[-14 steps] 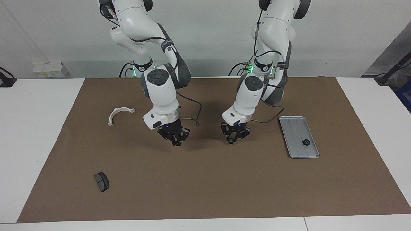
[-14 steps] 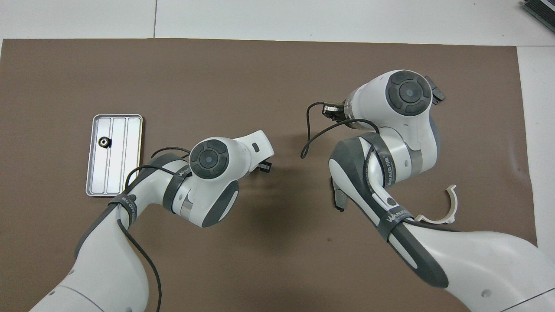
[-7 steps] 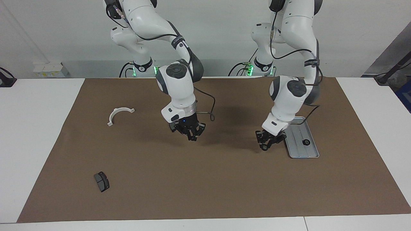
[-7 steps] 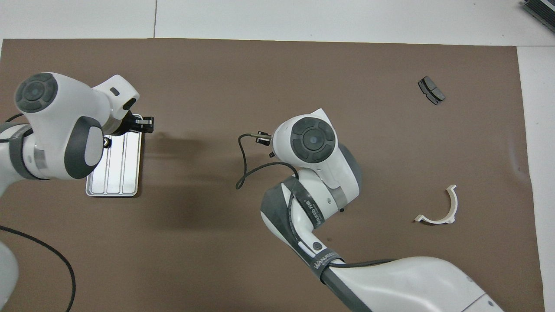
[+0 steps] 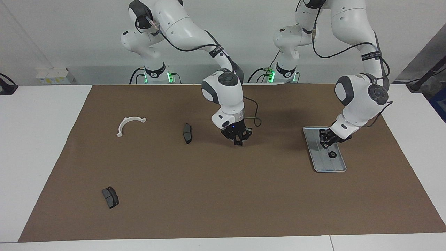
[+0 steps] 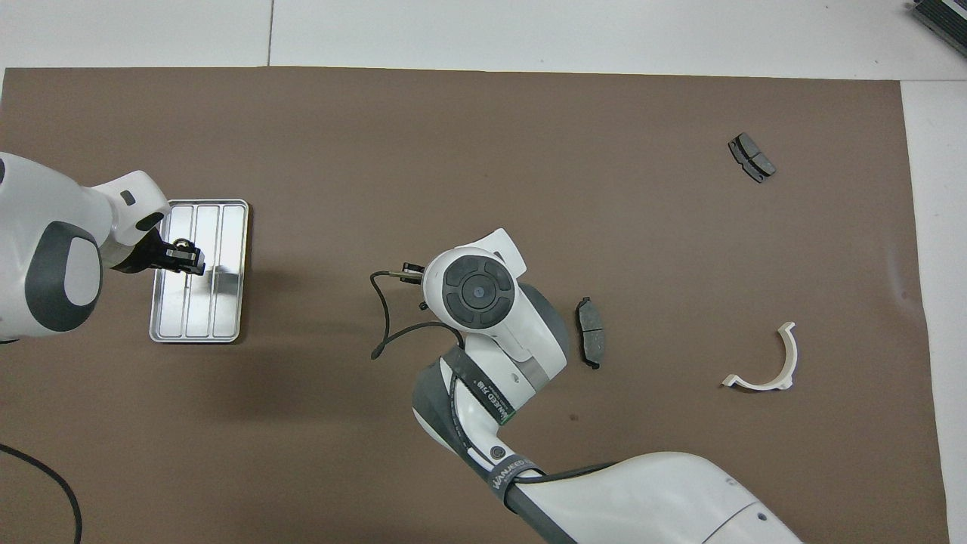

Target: Pick bearing gear from pile to tray

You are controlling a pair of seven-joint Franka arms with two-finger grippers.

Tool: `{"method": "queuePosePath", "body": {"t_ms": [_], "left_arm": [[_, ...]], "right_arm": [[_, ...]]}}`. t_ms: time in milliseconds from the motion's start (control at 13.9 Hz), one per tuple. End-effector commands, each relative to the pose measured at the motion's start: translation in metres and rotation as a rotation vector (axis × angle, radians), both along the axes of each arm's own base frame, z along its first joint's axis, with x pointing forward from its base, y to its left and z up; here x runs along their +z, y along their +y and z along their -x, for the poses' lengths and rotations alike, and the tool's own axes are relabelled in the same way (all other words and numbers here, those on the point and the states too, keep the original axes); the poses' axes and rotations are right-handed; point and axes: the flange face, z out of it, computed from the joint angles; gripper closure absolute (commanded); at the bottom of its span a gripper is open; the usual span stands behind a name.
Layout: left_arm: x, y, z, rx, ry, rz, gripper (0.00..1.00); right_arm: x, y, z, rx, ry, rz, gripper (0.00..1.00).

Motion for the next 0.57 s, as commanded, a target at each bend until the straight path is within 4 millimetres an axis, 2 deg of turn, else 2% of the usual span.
{"method": "queuePosePath", "body": {"t_ms": [0,144,216,359,431,503], "left_arm": [[0.001,-0.001,0.021,-0.039,0.019,0.003,0.55],[0.002,-0.004,0.021,-0.044,0.014,0.003,0.31],[0.002,-0.007,0.02,-0.05,0.01,0.003,0.19],[0.007,-0.012,0.014,-0.043,-0.016,0.003,0.15],[0.012,-0.017,0.008,-0.033,-0.044,0.003,0.15],[0.014,-0.033,0.005,-0.021,-0.064,0.001,0.15]], "right_arm": [[-0.007,-0.006,0.006,-0.01,0.001,0.011,0.26],[-0.004,-0.005,0.005,-0.005,-0.002,0.009,0.06],[-0.001,-0.006,0.004,-0.003,-0.005,0.01,0.0],[0.02,-0.027,-0.01,-0.026,-0.024,0.003,0.0],[0.033,-0.049,-0.022,-0.045,-0.027,0.007,0.0],[0.048,-0.069,-0.03,-0.048,-0.024,0.021,0.0]]}}
